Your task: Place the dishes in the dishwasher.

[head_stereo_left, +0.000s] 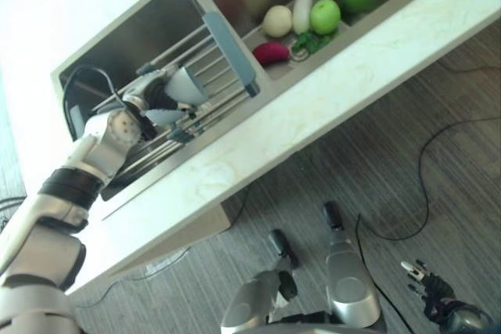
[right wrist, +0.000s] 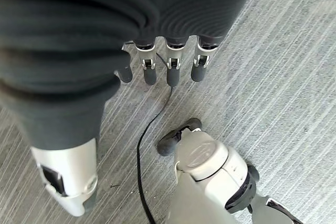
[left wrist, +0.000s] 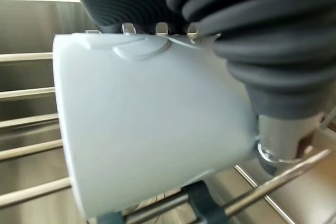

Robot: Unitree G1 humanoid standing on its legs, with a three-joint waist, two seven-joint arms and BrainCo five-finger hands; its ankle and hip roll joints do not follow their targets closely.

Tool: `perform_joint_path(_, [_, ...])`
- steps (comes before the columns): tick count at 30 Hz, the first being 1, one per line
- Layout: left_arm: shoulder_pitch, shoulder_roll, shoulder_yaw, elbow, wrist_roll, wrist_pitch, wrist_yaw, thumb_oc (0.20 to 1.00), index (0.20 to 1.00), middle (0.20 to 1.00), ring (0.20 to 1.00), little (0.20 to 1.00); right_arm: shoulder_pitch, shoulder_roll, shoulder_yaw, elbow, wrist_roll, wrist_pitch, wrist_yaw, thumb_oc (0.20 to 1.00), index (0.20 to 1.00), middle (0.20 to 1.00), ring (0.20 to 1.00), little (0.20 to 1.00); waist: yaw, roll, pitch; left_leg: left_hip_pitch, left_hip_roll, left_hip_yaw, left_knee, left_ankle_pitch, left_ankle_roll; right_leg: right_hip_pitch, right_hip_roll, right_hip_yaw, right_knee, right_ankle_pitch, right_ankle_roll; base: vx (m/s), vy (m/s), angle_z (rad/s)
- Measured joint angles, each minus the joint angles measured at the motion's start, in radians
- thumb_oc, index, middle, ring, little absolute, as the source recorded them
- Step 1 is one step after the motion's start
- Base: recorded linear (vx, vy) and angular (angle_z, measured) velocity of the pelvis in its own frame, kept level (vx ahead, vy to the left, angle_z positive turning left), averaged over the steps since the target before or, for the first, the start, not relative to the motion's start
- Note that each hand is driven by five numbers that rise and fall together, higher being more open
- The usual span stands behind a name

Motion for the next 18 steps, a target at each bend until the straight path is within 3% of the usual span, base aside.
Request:
perform_joint_path(4, [0.049, 0.011, -0.004, -0.087, 0.075, -0.040, 0.040, 0.200, 0.200, 0.200, 0.200, 0.200, 0.000, 0.001, -0.001, 0.002, -0.002, -0.002, -0.001, 1.000, 1.000, 1.000, 1.000, 1.000, 0.025, 0.007, -0.005, 0.012, 0.001, -0.024, 0.000, 0.000, 0.000, 0.035, -0.002, -0.031, -0.016, 0.003, -0.003, 0.01, -0.002, 0.22])
perform_joint_path(7, [0.048, 0.118, -0.012, -0.164, 0.222, -0.102, 0.177, 0.200, 0.200, 0.200, 0.200, 0.200, -0.003, 0.006, 0.001, 0.038, -0.003, -0.001, -0.005, 1.000, 1.000, 1.000, 1.000, 1.000, 0.052, 0.002, -0.045, 0.026, 0.001, -0.042, 0.000, 0.000, 0.000, 0.072, -0.003, -0.056, -0.040, 0.005, -0.004, 0.01, -0.019, 0.24])
perform_joint_path(11, [0.030, 0.274, -0.008, -0.234, 0.285, -0.131, 0.342, 0.200, 0.200, 0.200, 0.200, 0.200, 0.026, 0.031, 0.011, 0.082, -0.003, 0.001, -0.022, 1.000, 1.000, 1.000, 1.000, 1.000, 0.096, -0.026, -0.180, 0.060, 0.000, -0.068, 0.000, -0.001, 0.000, 0.134, -0.006, -0.102, -0.055, -0.009, -0.004, 0.04, -0.027, 0.28])
perform_joint_path(13, [0.033, 0.401, -0.001, -0.321, 0.313, -0.149, 0.371, 0.200, 0.200, 0.200, 0.200, 0.200, 0.014, 0.050, 0.021, 0.124, -0.005, 0.012, -0.025, 1.000, 1.000, 1.000, 1.000, 1.000, 0.121, -0.043, -0.210, 0.088, 0.001, -0.089, -0.006, -0.014, -0.009, 0.175, -0.006, -0.130, -0.055, -0.019, -0.006, 0.05, -0.053, 0.40])
perform_joint_path(15, [0.043, 0.429, 0.037, -0.342, 0.313, -0.147, 0.398, 0.200, 0.200, 0.200, 0.200, 0.200, 0.048, 0.065, 0.023, 0.131, -0.008, 0.026, -0.026, 1.000, 1.000, 1.000, 1.000, 1.000, 0.173, -0.039, -0.286, 0.094, 0.001, -0.093, -0.007, -0.027, -0.006, 0.189, -0.006, -0.132, -0.055, -0.032, -0.004, 0.01, -0.070, 0.16])
perform_joint_path(18, [0.062, 0.475, 0.091, -0.347, 0.299, -0.147, 0.391, 0.200, 0.200, 0.200, 0.200, 0.200, 0.045, 0.099, 0.033, 0.165, -0.013, 0.035, -0.033, 1.000, 1.000, 1.000, 1.000, 1.000, 0.212, -0.046, -0.345, 0.095, -0.005, -0.128, -0.007, -0.028, -0.004, 0.208, -0.011, -0.164, -0.055, -0.034, -0.003, -0.01, -0.072, 0.27])
